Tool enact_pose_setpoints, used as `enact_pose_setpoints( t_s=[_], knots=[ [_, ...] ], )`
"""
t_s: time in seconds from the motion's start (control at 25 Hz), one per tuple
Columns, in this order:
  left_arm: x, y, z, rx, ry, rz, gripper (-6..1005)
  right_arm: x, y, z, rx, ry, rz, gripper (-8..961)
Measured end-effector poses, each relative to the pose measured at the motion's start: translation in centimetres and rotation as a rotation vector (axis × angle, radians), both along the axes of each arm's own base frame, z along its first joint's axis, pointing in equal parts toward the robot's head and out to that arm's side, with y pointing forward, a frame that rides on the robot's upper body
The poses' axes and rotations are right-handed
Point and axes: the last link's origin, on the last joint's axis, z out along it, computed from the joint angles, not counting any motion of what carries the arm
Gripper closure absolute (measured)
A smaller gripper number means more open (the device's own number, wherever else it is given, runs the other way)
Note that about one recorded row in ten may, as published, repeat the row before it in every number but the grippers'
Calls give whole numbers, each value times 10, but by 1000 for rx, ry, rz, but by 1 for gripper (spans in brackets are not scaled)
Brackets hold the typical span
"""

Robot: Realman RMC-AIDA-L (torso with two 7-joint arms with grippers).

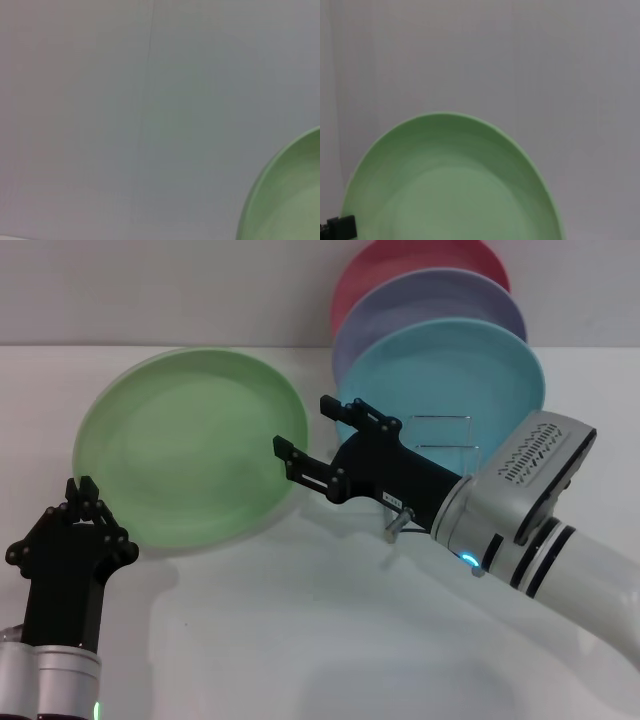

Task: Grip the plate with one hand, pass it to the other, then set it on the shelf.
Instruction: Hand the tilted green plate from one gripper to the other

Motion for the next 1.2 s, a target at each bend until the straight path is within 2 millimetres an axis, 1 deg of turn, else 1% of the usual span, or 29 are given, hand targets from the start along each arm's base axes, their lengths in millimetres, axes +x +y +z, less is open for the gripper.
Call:
enact_pose_setpoints(
  t_s=[0.4,0.6,0.84,1.2],
  knots=[
    [1,1,0,8,6,36,968,-1,3,-3,-13,-11,-13,171],
    [1,3,0,9,12,51,969,-3,8,-4,-13,-29,-26,173],
    [9,2,0,14,38,74,969,-5,9,-6,-16,-36,-32,174],
    [11,0,1,27,49,124,969,-12,13,-9,-23,-47,-38,173]
  ],
)
